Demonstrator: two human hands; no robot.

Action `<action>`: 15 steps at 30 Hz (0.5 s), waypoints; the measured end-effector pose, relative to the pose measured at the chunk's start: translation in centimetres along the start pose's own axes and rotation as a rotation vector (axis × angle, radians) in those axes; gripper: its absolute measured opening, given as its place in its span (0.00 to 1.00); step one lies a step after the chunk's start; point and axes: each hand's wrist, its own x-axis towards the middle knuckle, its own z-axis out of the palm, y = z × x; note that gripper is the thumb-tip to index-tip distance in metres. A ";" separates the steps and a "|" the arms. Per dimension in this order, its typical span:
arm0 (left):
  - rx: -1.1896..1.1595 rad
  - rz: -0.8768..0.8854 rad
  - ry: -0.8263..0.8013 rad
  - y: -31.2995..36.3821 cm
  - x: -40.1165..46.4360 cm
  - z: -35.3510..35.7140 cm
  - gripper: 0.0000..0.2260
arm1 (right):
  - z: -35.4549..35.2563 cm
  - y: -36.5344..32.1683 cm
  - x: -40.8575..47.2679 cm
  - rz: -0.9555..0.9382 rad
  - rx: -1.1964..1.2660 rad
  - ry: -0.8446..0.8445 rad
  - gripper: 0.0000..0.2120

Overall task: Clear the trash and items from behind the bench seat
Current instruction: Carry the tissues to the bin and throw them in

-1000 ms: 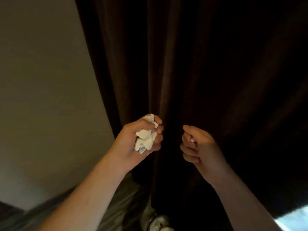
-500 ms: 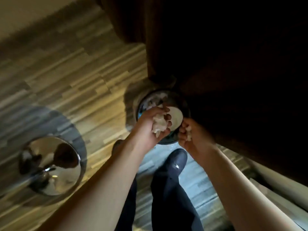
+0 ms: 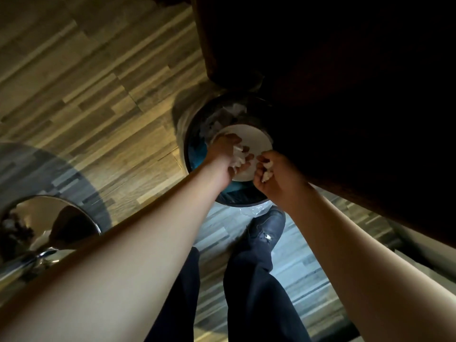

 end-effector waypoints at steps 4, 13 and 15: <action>0.117 0.137 0.061 0.5 0.5 -0.2 0.13 | 1.0 -0.5 0.1 -0.014 -0.076 -0.038 0.10; -0.066 0.105 0.064 0.5 -1.6 -1.8 0.19 | 2.6 -0.1 0.6 -0.078 -0.324 -0.048 0.02; -0.097 0.065 0.080 0.3 -2.3 -1.8 0.20 | 2.6 -0.1 0.2 -0.048 -0.288 -0.020 0.10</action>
